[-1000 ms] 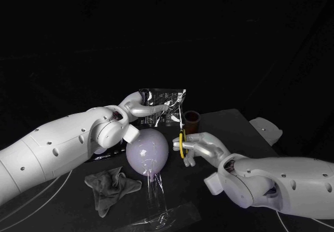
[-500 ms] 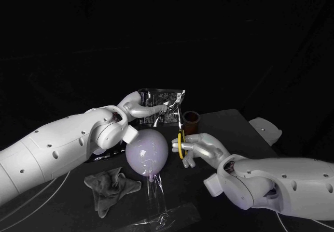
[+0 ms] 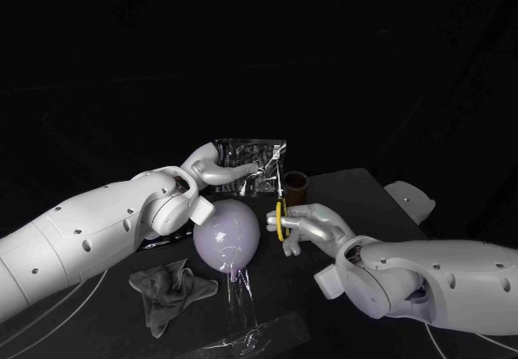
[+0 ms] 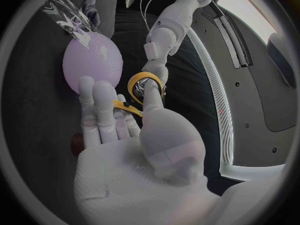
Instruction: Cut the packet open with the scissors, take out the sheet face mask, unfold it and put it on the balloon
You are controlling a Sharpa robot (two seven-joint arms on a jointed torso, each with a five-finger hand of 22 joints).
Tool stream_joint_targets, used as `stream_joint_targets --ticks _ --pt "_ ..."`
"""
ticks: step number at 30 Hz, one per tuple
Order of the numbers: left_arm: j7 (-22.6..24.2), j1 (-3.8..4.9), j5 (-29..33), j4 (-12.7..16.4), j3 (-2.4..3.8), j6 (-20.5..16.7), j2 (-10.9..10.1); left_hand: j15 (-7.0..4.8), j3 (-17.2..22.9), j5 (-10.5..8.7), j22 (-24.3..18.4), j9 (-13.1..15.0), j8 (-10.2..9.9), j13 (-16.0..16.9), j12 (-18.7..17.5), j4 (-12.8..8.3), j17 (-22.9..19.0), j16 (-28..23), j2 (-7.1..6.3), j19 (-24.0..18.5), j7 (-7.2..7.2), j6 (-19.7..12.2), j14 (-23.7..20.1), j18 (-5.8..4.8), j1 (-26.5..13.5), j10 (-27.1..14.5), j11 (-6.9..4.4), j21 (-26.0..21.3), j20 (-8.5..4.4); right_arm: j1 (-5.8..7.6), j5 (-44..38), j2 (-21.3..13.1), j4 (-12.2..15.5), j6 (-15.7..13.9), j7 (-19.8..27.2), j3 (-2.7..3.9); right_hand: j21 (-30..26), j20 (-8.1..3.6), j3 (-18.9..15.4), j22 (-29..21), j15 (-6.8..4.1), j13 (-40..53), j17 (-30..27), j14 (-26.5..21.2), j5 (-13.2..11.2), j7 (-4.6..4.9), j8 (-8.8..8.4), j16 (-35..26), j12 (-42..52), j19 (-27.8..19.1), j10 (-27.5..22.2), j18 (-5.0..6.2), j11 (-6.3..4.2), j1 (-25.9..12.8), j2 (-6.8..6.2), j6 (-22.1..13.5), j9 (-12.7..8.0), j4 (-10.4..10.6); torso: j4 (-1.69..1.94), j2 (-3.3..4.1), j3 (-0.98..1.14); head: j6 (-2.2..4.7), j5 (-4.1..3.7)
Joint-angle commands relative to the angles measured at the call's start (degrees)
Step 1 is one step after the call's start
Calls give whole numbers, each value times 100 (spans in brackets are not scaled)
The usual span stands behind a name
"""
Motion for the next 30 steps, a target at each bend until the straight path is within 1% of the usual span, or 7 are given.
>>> stream_joint_targets --ticks 1,13,19,25,26,27,30 --pt "157 -2 -19 37 3 -37 11 -33 3 19 2 225 31 -1 -39 -46 9 -6 62 20 4 26 17 62 14 38 6 33 2 12 93 20 -27 99 105 13 -38 -2 -170 -5 -16 -5 -7 -38 -27 259 -21 -39 -32 -23 -36 85 -11 -55 18 -39 -6 24 3 1 -2 -5 -10" --pt "163 -6 -2 60 1 -19 17 -34 4 19 2 227 30 -2 -41 -50 11 -5 62 22 5 25 21 63 11 35 6 35 2 57 69 69 -22 184 58 20 -37 1 -161 -14 -23 9 -14 -30 -27 249 -2 -25 3 -22 22 91 -25 -46 39 -31 -5 13 -2 0 2 -1 -2" --pt "133 -7 -12 64 1 25 15 -34 4 19 2 227 30 -2 -41 -50 11 -5 62 22 5 25 21 63 11 35 6 35 2 71 90 66 -1 125 133 28 -38 2 -165 -16 -23 8 -16 -34 -27 245 -1 -26 1 -23 21 91 -25 -53 38 -34 -6 15 -2 0 2 9 -26" --pt "131 -7 -16 78 0 57 14 -34 4 19 2 227 30 -2 -41 -50 11 -5 62 22 5 25 21 63 11 35 6 35 2 117 152 80 -54 46 212 41 -3 -26 -153 -25 -72 37 108 87 -31 191 120 107 107 15 292 103 -89 -9 115 157 32 -10 3 0 1 17 -36" --pt "134 -7 -16 80 0 61 14 -34 4 19 2 227 30 -2 -41 -50 11 -5 62 22 5 25 21 63 11 35 6 35 2 127 167 83 -71 32 222 43 97 -66 -143 19 -121 58 381 268 -30 123 224 302 201 100 532 97 -170 49 166 341 68 -20 3 -1 1 19 -35" --pt "137 -7 -16 82 0 64 14 -34 4 19 2 228 30 -2 -41 -54 11 -5 62 24 5 25 23 63 10 34 7 36 1 136 183 85 -89 18 231 45 150 -80 -144 47 -144 64 422 301 -27 94 254 336 225 139 598 88 -184 58 179 394 78 -18 4 -1 0 20 -36" --pt "148 -7 -17 85 0 76 11 -35 4 19 2 229 29 -2 -41 -57 12 -5 62 24 6 24 25 63 8 33 7 38 1 154 211 89 -133 -5 243 48 434 -158 -138 207 -231 87 655 466 -24 -9 363 506 318 342 878 39 -283 107 240 590 113 -14 1 -3 -1 16 -40"
